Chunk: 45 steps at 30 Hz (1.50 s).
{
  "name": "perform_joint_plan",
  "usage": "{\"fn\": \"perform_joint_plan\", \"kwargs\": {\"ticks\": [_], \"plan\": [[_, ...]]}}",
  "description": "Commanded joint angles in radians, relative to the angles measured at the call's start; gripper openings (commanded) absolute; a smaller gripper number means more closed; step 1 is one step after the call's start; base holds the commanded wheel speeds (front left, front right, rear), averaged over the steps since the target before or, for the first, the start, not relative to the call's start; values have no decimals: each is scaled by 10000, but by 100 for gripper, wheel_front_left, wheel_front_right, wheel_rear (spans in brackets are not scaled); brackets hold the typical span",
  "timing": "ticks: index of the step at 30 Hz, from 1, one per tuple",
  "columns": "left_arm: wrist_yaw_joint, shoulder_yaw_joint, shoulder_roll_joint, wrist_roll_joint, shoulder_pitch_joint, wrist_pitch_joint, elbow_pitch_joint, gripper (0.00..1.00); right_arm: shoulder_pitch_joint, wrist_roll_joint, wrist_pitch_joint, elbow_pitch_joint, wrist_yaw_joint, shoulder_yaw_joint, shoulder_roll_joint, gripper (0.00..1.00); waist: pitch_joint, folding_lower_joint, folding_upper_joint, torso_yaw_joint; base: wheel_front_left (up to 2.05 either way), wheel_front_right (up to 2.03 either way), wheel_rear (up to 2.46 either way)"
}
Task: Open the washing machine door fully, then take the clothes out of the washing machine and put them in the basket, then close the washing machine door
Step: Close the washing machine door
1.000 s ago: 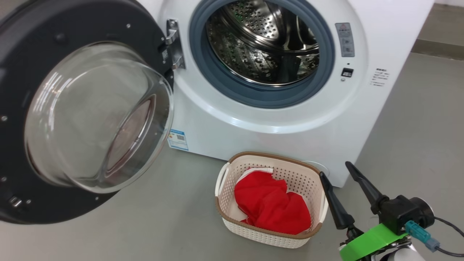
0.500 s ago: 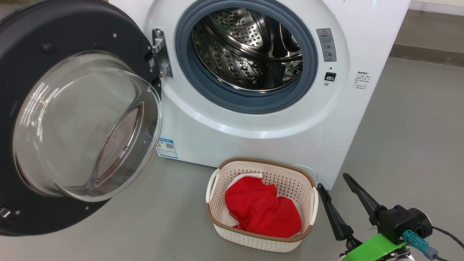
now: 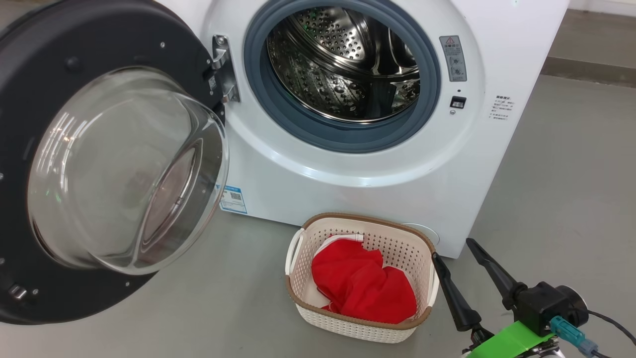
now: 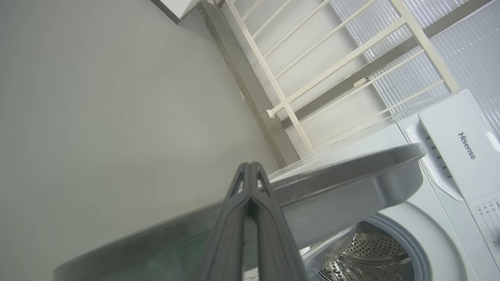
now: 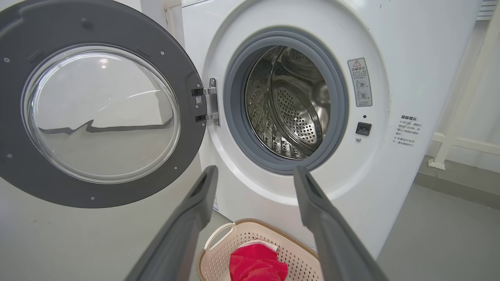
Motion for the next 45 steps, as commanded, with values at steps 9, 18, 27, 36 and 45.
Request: {"fn": "perform_joint_plan", "kwargs": {"ticks": [9,18,27,36,45], "plan": [[-498,289,-93,-1111,556,1644,-765,0,-282,276,-61,-270,50,325,-119,100,101,0,-1,-27,0,0,0],[-912,994,-1042,-2720,961,2667,-1577,0,-331,278,-61,-270,50,263,-57,100,159,0,-1,36,0,0,0],[-1358,1178,-1789,-3764,1638,3579,-2483,0,-308,231,-61,-265,50,183,59,100,222,0,-1,165,0,0,0],[-1433,594,-2264,-4597,2263,4099,-3498,0,-359,241,-61,-238,50,177,143,100,257,0,-1,197,0,0,0],[-1274,-608,-2295,-5955,2717,3909,-3791,0,-423,276,-61,-259,50,130,202,100,325,0,-1,14,0,0,0]]}}
